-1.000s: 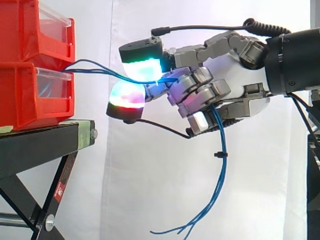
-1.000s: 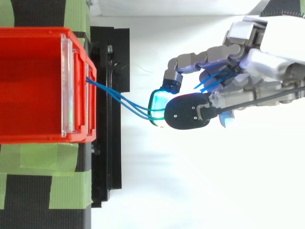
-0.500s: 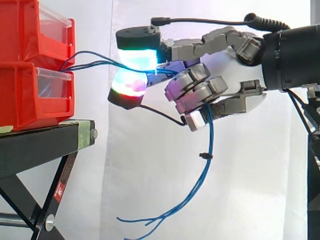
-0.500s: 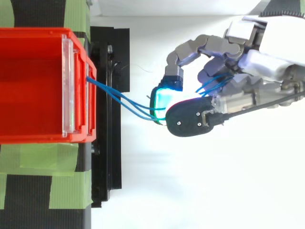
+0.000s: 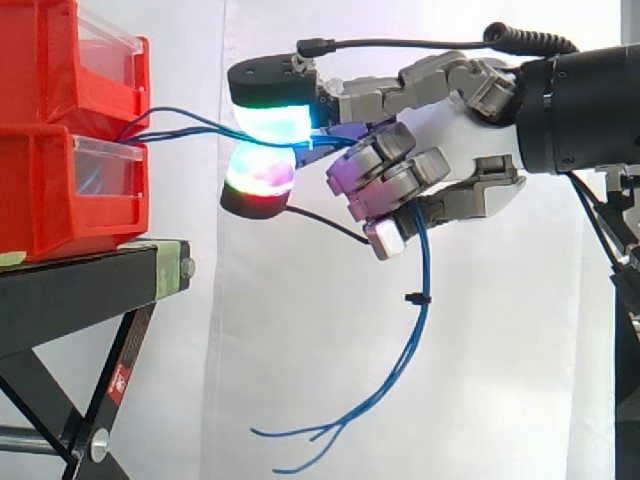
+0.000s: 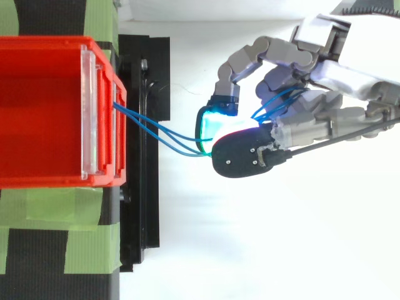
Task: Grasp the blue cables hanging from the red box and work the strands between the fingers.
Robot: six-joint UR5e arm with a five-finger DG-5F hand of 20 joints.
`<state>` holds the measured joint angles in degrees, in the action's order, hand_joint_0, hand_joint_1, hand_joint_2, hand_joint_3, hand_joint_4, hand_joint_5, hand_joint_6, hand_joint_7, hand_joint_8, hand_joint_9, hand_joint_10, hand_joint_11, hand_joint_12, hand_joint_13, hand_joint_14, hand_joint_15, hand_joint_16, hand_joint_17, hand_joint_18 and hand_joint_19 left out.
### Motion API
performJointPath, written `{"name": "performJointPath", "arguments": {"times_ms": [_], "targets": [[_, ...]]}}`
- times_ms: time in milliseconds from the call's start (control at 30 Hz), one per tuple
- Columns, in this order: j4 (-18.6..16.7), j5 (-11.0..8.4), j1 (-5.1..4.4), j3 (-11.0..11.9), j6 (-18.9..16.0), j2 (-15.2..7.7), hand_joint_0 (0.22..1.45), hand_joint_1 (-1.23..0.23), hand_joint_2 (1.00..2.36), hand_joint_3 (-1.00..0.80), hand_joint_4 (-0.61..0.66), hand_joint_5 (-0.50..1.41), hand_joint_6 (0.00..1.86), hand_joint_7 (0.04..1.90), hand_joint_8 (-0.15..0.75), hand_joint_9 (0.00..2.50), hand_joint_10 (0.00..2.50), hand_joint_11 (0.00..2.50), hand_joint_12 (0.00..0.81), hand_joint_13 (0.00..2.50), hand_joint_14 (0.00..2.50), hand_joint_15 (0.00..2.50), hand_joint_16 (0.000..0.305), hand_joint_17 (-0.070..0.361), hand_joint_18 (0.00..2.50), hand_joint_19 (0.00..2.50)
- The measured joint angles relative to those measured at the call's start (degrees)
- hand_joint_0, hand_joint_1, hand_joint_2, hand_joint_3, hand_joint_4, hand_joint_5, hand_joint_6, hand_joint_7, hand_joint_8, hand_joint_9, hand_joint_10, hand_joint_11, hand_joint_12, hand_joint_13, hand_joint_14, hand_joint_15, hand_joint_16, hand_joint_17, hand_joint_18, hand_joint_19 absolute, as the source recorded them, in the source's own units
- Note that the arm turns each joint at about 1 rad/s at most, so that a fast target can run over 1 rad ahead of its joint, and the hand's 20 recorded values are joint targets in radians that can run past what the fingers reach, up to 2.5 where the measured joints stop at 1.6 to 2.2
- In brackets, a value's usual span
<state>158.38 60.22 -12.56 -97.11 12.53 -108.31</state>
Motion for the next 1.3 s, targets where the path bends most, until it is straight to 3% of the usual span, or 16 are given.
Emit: {"name": "performJointPath", "arguments": {"times_ms": [100, 167, 300, 400, 500, 633, 733, 800, 900, 933, 967, 1033, 1100, 1133, 1167, 1300], "targets": [[0.08, -0.05, 0.00, 0.00, 0.41, 0.01, 0.78, -0.71, 1.01, -0.42, 0.21, -0.10, 1.46, 1.06, 0.430, 0.95, 2.50, 2.50, 0.546, 1.37, 2.50, 1.51, 0.073, 0.164, 1.59, 0.40], [0.15, -0.07, 0.00, 0.00, 0.56, 0.01, 0.91, -0.68, 1.01, -0.67, 0.10, -0.07, 1.47, 1.10, 0.430, 0.95, 2.50, 2.50, 0.546, 1.37, 2.50, 1.51, 0.073, 0.164, 1.59, 0.40], [0.24, -0.10, 0.01, 0.00, 0.70, 0.02, 1.13, -0.71, 1.18, 0.09, 0.01, -0.06, 1.60, 1.04, 0.430, 0.95, 2.50, 2.50, 0.546, 1.37, 2.50, 1.51, 0.073, 0.164, 1.59, 0.40], [0.26, -0.10, 0.01, 0.00, 0.70, 0.02, 1.04, -0.74, 1.22, -0.15, 0.18, -0.06, 1.50, 1.01, 0.430, 0.95, 2.50, 2.50, 0.546, 1.37, 2.50, 1.51, 0.073, 0.164, 1.59, 0.40], [0.26, -0.08, 0.00, 0.01, 0.69, 0.01, 0.80, -0.70, 1.01, -0.75, 0.19, -0.15, 1.46, 1.09, 0.430, 0.95, 2.50, 2.50, 0.546, 1.37, 2.50, 1.51, 0.073, 0.164, 1.59, 0.40], [0.26, -0.04, 0.00, 0.00, 0.68, 0.02, 1.19, -0.71, 1.04, 0.07, 0.05, -0.11, 1.58, 1.04, 0.430, 0.95, 2.50, 2.50, 0.546, 1.37, 2.50, 1.51, 0.073, 0.164, 1.59, 0.40], [0.26, -0.08, -0.01, 0.01, 0.71, 0.02, 1.22, -0.68, 1.00, 0.01, 0.11, -0.04, 1.55, 1.02, 0.430, 0.95, 2.50, 2.50, 0.546, 1.37, 2.50, 1.51, 0.073, 0.164, 1.59, 0.40], [0.26, -0.09, -0.01, 0.01, 0.72, 0.02, 0.99, -0.77, 1.02, -0.14, 0.22, -0.14, 1.46, 0.97, 0.430, 0.95, 2.50, 2.50, 0.546, 1.37, 2.50, 1.51, 0.073, 0.164, 1.59, 0.40], [0.26, -0.10, -0.01, 0.00, 0.71, 0.02, 0.90, -0.69, 1.01, -0.67, 0.18, -0.17, 1.49, 1.03, 0.430, 0.95, 2.50, 2.50, 0.546, 1.37, 2.50, 1.51, 0.073, 0.164, 1.59, 0.40], [0.26, -0.10, -0.01, 0.00, 0.71, 0.02, 1.00, -0.71, 1.01, -0.51, 0.09, -0.17, 1.53, 1.01, 0.430, 0.95, 2.50, 2.50, 0.546, 1.37, 2.50, 1.51, 0.073, 0.164, 1.59, 0.40], [0.26, -0.10, -0.01, 0.00, 0.72, 0.02, 1.17, -0.75, 1.00, 0.04, 0.08, -0.17, 1.63, 1.01, 0.430, 0.95, 2.50, 2.50, 0.546, 1.37, 2.50, 1.51, 0.073, 0.164, 1.59, 0.40], [0.26, -0.10, -0.01, 0.00, 0.73, 0.02, 1.22, -0.68, 1.06, 0.15, 0.09, -0.09, 1.61, 0.99, 0.430, 0.95, 2.50, 2.50, 0.546, 1.37, 2.50, 1.51, 0.073, 0.164, 1.59, 0.40], [0.26, -0.10, -0.01, -0.01, 0.73, 0.02, 1.17, -0.69, 1.16, 0.03, 0.08, -0.07, 1.59, 1.02, 0.430, 0.95, 2.50, 2.50, 0.546, 1.37, 2.50, 1.51, 0.073, 0.164, 1.59, 0.40], [0.26, -0.10, -0.01, -0.01, 0.73, 0.02, 0.94, -0.75, 1.20, -0.13, 0.19, -0.16, 1.56, 0.96, 0.430, 0.95, 2.50, 2.50, 0.546, 1.37, 2.50, 1.51, 0.073, 0.164, 1.59, 0.40], [0.26, -0.10, -0.01, 0.00, 0.74, 0.02, 0.84, -0.73, 1.01, -0.45, 0.19, -0.20, 1.50, 1.03, 0.430, 0.95, 2.50, 2.50, 0.546, 1.37, 2.50, 1.51, 0.073, 0.164, 1.59, 0.40], [0.27, -0.11, 0.00, 0.00, 0.74, 0.01, 0.96, -0.72, 1.01, -0.83, 0.13, -0.21, 1.50, 1.00, 0.430, 0.95, 2.50, 2.50, 0.546, 1.37, 2.50, 1.51, 0.073, 0.164, 1.59, 0.40]]}}
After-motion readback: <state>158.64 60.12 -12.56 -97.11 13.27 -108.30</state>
